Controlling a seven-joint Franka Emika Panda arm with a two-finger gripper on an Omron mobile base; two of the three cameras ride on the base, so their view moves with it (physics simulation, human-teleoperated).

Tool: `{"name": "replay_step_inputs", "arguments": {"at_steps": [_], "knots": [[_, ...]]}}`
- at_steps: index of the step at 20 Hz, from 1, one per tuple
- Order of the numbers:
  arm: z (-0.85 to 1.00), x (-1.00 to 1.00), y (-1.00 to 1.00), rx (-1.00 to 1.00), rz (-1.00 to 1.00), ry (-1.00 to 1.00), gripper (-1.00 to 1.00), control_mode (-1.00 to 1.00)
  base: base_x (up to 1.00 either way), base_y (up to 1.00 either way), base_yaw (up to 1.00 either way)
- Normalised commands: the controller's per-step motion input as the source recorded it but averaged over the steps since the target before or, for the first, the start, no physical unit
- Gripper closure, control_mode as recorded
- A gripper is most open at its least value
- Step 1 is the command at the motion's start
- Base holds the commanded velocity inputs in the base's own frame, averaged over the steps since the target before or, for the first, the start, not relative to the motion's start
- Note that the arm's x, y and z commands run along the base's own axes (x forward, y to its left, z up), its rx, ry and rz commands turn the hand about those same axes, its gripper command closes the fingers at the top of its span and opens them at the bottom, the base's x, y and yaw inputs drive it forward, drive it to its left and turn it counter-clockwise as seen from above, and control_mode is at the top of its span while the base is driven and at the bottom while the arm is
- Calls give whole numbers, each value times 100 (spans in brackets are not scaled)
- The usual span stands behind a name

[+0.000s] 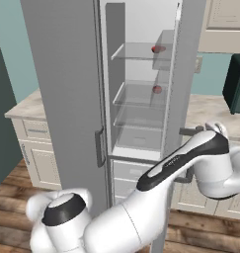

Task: Pick up the frozen steak from the freezer, place it on any shelf in the fridge, and close the fridge and freezer doors when done.

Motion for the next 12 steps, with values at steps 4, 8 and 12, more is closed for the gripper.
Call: {"name": "replay_step_inputs", "arguments": {"at_steps": [4, 8, 12], "knots": [[0, 64, -73, 0, 20, 1, -100, -100, 0, 0, 0], [0, 82, -29, 0, 16, 3, -100, -100, 0, 0, 0], [0, 73, 12, 0, 24, 7, -100, -100, 0, 0, 0]]}}
